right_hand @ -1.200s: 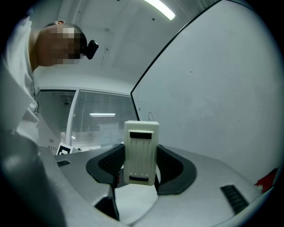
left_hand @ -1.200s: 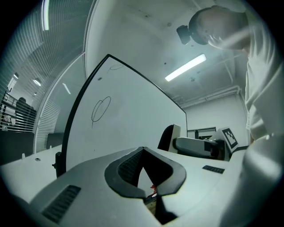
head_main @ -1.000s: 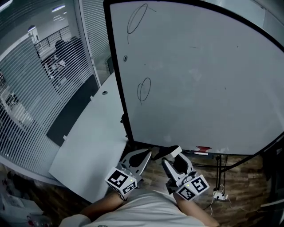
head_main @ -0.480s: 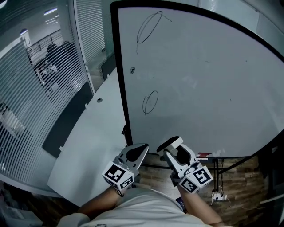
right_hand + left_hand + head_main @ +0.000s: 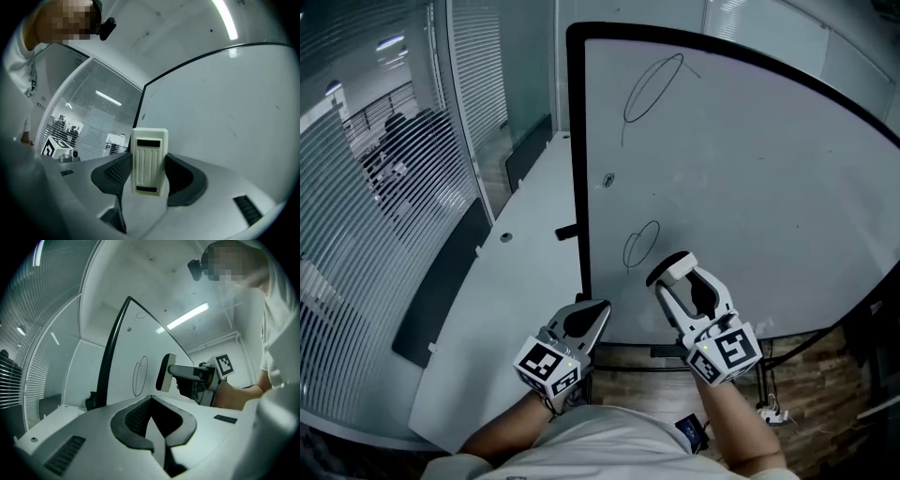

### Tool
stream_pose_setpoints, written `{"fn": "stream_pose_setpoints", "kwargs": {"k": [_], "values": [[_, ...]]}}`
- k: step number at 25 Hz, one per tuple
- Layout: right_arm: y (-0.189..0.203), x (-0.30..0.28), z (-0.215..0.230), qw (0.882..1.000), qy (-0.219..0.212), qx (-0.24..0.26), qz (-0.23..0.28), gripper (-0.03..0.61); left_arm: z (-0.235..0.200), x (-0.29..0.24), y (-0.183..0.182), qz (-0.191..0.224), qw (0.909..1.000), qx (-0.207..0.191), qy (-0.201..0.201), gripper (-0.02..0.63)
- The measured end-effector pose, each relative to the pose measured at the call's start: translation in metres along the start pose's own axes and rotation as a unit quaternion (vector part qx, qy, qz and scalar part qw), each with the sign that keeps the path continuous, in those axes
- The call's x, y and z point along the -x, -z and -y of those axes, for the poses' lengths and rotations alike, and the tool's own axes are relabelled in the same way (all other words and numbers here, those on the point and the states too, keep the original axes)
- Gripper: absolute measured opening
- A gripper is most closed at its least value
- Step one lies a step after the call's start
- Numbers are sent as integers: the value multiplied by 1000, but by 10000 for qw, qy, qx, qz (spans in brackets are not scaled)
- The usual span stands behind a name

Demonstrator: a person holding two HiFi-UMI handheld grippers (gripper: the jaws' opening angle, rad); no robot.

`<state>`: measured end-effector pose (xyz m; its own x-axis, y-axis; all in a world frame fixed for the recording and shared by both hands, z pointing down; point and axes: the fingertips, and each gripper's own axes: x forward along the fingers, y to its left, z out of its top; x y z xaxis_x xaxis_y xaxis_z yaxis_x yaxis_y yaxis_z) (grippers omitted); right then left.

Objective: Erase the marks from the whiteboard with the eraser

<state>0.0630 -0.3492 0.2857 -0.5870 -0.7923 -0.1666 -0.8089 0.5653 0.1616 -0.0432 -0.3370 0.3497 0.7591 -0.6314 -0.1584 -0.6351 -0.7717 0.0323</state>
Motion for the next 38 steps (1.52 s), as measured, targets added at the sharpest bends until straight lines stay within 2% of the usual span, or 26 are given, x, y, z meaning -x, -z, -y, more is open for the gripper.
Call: {"fn": "stream_pose_setpoints", "kwargs": {"k": [5,11,16,19,22,25,29,32,38], "values": [[-26,-24,4,9966,222,788,-55,235,-23,5,-11,103,9999,-49,98,6],[-49,-45,16,9886,412,1430,-226,233,-30,7,-22,279,9995,-16,163,6],[-80,-53,15,9756,469,2139,-138,233,-35,9,-27,350,9993,-6,133,8],[-106,-56,19,9724,535,2270,82,233,-41,10,-30,375,9993,4,72,6],[-115,-57,20,9713,521,2316,141,235,-40,9,-29,354,9993,-6,73,6],[-105,-59,13,9713,468,2333,58,233,-42,9,-26,290,9995,-27,73,6],[-77,-67,-8,9746,130,2237,28,233,-45,10,-24,226,9997,-11,11,8],[-42,-71,-21,9735,-85,2268,-291,235,-47,13,-21,170,9998,-6,-40,8],[30,-73,-45,9775,-405,1845,-937,235,-51,19,-11,36,9999,35,-97,8]]}}
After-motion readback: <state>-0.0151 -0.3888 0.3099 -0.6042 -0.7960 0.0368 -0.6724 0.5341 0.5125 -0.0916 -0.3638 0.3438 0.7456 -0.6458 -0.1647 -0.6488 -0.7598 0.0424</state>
